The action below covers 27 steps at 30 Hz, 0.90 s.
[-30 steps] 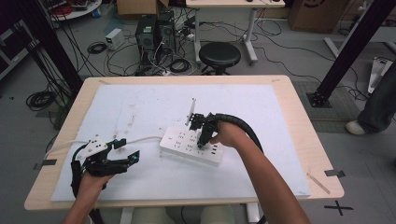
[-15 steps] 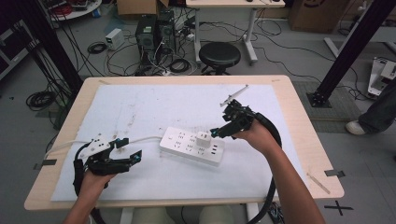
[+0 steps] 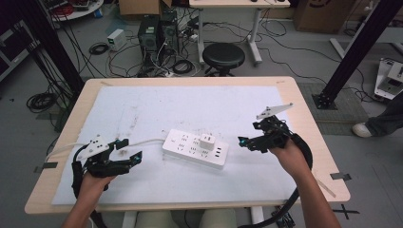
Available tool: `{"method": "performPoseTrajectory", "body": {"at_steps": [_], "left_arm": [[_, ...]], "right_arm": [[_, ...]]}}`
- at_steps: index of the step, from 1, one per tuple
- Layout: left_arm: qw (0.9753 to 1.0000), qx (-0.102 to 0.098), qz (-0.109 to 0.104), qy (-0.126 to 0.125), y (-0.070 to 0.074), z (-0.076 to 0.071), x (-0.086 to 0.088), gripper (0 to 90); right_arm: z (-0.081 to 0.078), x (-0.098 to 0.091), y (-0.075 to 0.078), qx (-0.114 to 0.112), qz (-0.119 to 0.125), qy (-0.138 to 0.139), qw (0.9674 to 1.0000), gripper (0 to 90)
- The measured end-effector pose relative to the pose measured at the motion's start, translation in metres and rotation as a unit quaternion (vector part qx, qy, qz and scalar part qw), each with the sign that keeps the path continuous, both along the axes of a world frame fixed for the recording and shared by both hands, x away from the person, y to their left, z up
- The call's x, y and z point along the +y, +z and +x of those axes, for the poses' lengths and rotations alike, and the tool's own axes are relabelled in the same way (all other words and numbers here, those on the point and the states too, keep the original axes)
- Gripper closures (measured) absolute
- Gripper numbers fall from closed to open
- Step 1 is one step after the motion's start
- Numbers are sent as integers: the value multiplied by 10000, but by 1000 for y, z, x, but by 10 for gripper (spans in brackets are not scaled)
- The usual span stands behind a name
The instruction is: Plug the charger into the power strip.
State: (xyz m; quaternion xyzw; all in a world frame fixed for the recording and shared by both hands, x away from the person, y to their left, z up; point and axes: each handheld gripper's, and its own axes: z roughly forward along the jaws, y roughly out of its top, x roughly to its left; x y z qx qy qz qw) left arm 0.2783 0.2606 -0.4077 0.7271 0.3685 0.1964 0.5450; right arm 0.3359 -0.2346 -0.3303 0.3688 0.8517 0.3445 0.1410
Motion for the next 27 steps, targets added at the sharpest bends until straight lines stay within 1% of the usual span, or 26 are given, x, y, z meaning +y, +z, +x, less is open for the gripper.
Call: {"method": "performPoseTrajectory", "body": {"at_steps": [2, 3, 5, 6, 8, 11, 12, 13, 15, 18, 27], "left_arm": [[10000, -17, 4, 7, 1, 0, 1, 236], [10000, -20, 15, 2, 1, 0, 1, 236], [10000, -31, 21, -1, 2, -1, 2, 236], [10000, -43, 16, 21, 3, -1, 3, 236], [10000, -62, 44, 24, 4, -1, 5, 237], [9999, -82, 20, 55, 6, -2, 6, 237], [9999, -88, 4, 65, 6, -2, 6, 237], [9999, -88, 4, 65, 6, -2, 6, 236], [9999, -82, 20, 68, 7, -3, 6, 236], [9999, -94, 38, 71, 6, -3, 6, 236], [9999, -82, 21, 95, 6, -4, 5, 236]], "right_arm": [[-6, -8, -2, -65, -22, -141, 9999, 209], [-8, -13, -4, -132, -17, -196, 9997, 209], [-14, -21, -5, -198, 55, -341, 9992, 209], [-16, -26, -6, -254, 65, -364, 9990, 203], [-22, -32, -7, -327, 119, -493, 9982, 194], [-31, -40, -10, -443, 171, -612, 9970, 173], [-33, -42, -11, -447, 158, -669, 9966, 172], [-33, -42, -11, -447, 158, -669, 9966, 172], [-38, -47, -14, -489, 178, -728, 9960, 171], [-43, -49, -17, -474, 195, -789, 9956, 169], [-46, -53, -26, -417, 181, -832, 9955, 167]]}}
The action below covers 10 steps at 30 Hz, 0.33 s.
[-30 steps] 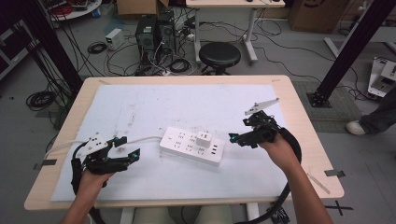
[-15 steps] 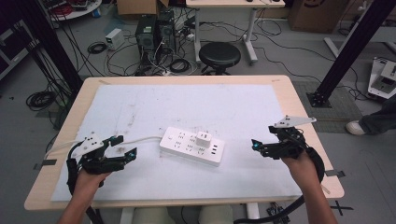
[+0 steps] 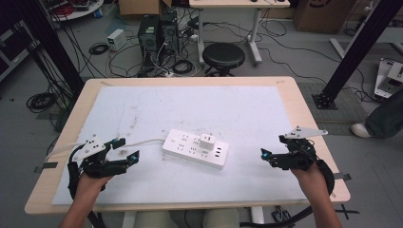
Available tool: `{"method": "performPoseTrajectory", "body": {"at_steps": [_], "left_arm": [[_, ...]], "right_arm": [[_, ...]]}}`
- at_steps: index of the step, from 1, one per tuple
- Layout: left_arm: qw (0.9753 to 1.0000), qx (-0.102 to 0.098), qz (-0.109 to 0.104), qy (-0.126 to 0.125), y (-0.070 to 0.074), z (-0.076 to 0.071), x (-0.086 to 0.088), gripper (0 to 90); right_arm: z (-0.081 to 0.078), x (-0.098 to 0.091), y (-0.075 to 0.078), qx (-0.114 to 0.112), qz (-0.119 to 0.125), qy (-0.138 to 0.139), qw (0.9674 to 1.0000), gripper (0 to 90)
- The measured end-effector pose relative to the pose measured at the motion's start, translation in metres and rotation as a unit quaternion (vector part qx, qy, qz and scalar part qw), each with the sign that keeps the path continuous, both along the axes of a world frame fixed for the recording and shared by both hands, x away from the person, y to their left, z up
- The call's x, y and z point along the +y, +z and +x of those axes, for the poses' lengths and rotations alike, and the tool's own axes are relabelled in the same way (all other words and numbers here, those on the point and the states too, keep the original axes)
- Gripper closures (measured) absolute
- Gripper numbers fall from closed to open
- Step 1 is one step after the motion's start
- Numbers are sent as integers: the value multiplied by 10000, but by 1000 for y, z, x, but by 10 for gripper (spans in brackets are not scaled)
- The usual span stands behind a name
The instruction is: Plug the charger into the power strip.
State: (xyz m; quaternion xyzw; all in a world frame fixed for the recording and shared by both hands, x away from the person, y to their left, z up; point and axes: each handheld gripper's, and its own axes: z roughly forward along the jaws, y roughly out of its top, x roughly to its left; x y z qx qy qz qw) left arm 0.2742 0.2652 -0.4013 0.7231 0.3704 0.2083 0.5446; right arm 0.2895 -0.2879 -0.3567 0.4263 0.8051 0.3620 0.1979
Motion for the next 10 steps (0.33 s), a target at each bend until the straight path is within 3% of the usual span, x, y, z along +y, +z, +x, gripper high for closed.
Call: {"method": "performPoseTrajectory", "body": {"at_steps": [10], "left_arm": [[10000, 11, 7, 51, -1, 0, 3, 236]], "right_arm": [[-1, -1, 0, 10, 17, -13, 10000, 167]]}}
